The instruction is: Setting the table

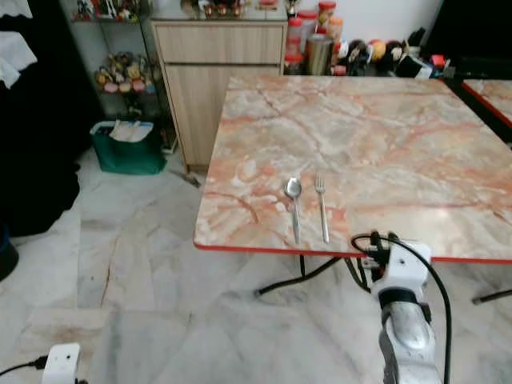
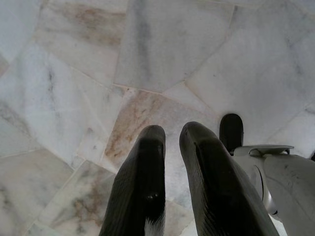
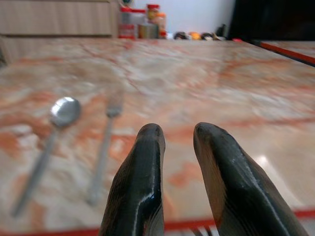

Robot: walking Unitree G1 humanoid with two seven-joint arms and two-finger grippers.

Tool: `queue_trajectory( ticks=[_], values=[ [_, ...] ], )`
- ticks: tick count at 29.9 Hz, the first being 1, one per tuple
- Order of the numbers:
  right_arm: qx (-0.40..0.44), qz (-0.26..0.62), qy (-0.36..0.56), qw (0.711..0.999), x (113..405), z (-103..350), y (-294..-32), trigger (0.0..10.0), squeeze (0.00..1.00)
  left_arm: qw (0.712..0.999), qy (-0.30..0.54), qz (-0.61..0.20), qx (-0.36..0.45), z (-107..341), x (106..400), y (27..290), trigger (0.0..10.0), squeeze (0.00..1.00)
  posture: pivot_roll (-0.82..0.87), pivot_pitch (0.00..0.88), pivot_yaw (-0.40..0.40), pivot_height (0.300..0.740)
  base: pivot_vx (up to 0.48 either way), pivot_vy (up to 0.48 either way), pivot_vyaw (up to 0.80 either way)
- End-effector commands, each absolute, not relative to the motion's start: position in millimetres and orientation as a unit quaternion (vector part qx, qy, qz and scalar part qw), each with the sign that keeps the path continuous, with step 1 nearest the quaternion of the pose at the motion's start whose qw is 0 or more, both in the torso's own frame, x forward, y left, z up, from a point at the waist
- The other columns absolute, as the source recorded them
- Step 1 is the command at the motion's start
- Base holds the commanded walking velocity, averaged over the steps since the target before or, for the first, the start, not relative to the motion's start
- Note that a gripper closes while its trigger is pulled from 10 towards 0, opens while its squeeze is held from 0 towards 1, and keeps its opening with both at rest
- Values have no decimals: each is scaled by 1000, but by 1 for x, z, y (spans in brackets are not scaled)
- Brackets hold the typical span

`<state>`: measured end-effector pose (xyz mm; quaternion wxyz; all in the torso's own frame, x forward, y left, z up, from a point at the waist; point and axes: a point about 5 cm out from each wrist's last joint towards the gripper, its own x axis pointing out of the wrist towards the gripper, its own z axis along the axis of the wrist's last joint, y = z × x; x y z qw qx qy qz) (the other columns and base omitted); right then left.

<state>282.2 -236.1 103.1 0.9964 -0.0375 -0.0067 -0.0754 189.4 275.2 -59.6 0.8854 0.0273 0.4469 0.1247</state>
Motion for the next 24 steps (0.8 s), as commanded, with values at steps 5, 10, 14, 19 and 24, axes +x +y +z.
queue_trajectory(
  ticks=[5,10,14,19,24],
  values=[
    [-12,-49,8,999,301,107,-215,10000,0,882,453,132,17,-63,183,276,10000,0,-32,68,-27,740,0,0,0],
    [-2,-34,15,999,309,109,-197,10000,0,884,447,138,14,-63,182,276,10000,0,-25,54,-24,740,0,0,0],
    [4,-35,20,999,309,108,-194,10000,0,883,448,136,18,-63,182,277,10000,0,-22,46,-13,740,0,0,0],
    [7,-35,21,999,309,107,-191,10000,0,883,449,136,24,-62,182,278,10000,0,-8,35,-9,740,0,0,0],
    [4,-32,27,999,310,105,-189,10000,0,883,448,135,25,-62,182,278,10000,0,-3,30,-14,740,0,0,0]
  ],
)
